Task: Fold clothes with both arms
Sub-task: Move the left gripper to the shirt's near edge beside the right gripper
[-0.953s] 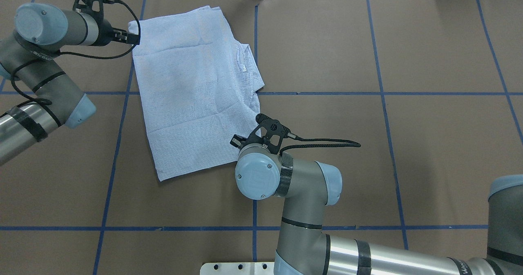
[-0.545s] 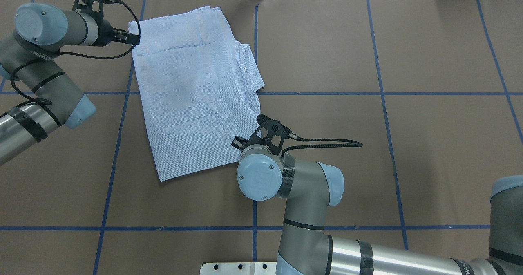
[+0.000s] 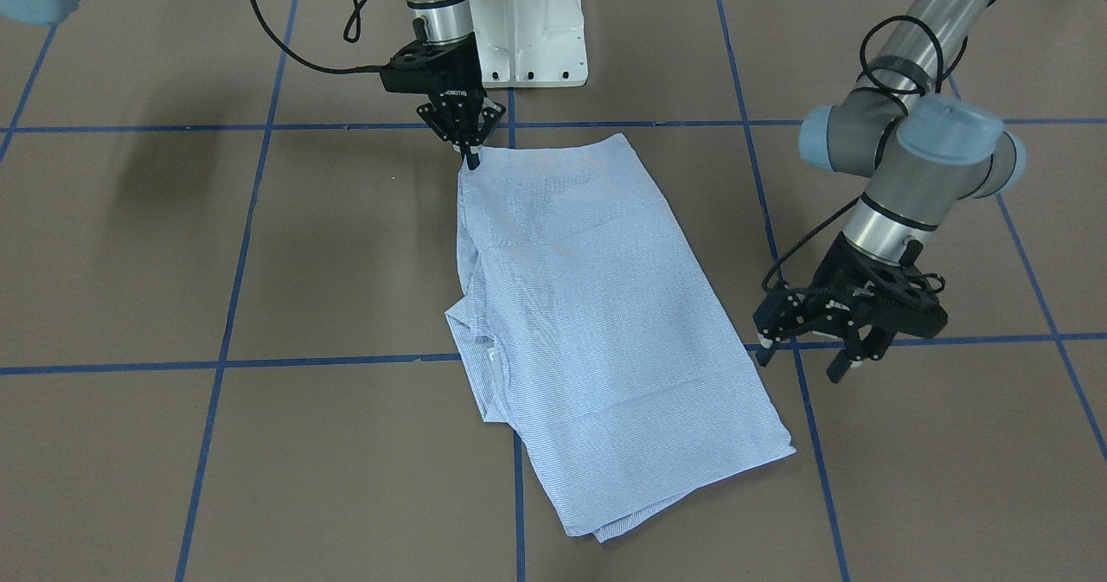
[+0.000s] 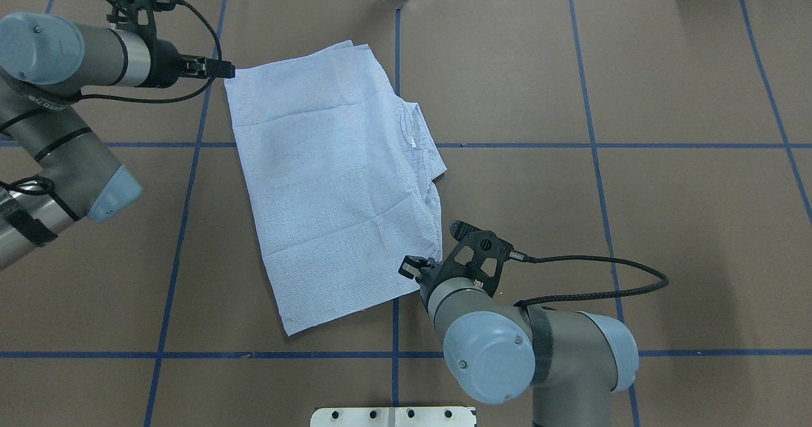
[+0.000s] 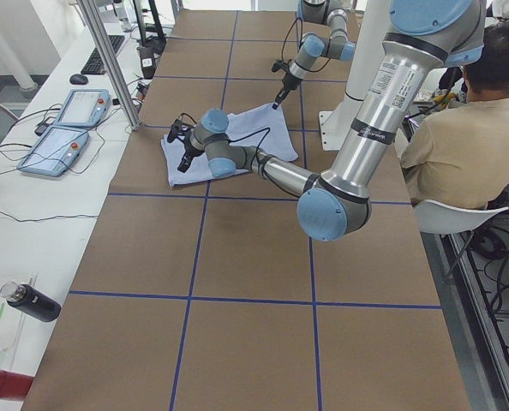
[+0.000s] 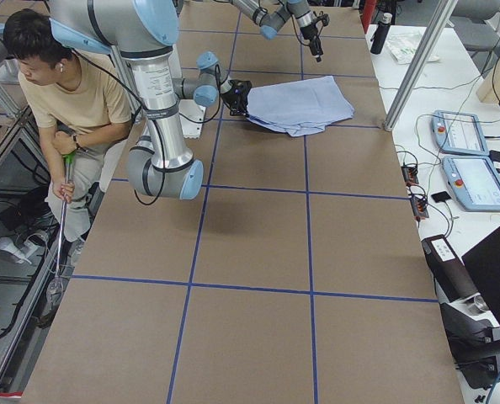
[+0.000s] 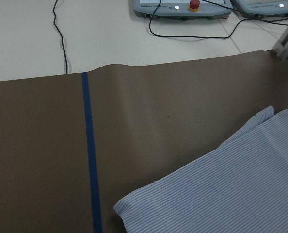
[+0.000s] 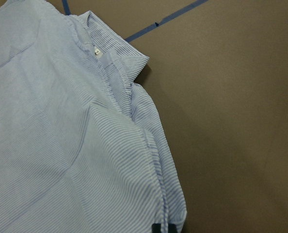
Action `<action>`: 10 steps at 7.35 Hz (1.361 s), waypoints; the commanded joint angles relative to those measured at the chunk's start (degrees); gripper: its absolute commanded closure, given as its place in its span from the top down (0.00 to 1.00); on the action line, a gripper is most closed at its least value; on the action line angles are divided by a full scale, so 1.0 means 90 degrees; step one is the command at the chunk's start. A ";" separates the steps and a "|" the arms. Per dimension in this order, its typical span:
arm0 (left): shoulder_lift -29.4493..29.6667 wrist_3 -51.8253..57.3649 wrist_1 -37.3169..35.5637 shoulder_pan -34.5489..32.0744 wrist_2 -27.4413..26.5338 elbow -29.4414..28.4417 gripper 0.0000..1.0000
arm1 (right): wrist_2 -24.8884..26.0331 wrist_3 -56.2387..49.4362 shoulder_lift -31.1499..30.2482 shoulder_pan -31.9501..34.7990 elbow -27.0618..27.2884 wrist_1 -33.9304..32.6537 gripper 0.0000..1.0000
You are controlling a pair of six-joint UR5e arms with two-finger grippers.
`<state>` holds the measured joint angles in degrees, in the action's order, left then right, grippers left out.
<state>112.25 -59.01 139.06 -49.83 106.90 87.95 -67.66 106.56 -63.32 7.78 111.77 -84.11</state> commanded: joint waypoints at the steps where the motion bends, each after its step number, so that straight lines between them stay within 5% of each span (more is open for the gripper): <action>1: -0.0761 -0.2183 -0.0002 0.1136 0.0066 0.1773 1.00 | 0.0445 0.0074 -0.0365 -0.0414 0.0441 -0.0010 0.00; 3: -0.1987 -0.3041 -0.0070 0.2948 -0.1516 0.3121 1.00 | 0.0583 0.0103 -0.0405 -0.0445 0.0491 -0.0020 0.00; 4: -0.2294 -0.3759 -0.0186 0.3548 -0.1922 0.3340 1.00 | 0.0604 0.0103 -0.0415 -0.0445 0.0491 -0.0020 0.00; 5: -0.2345 -0.4839 -0.0236 0.4395 -0.2932 0.3304 1.00 | 0.0614 0.0103 -0.0444 -0.0445 0.0491 -0.0010 0.00; 6: -0.2336 -0.5855 -0.0362 0.4964 -0.3619 0.3304 0.92 | 0.0681 0.0103 -0.0445 -0.0445 0.0482 -0.0020 0.00; 9: -0.1967 -0.7833 -0.1240 0.5400 -0.3928 0.3100 0.57 | 0.0711 0.0103 -0.0454 -0.0445 0.0491 -0.0020 0.00; 10: -0.1694 -0.8070 -0.1242 0.5409 -0.3929 0.2770 0.55 | 0.0721 0.0103 -0.0445 -0.0445 0.0491 -0.0020 0.00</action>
<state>94.41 -127.33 129.18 -1.60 71.88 115.57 -61.27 107.49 -67.37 3.78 116.19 -84.29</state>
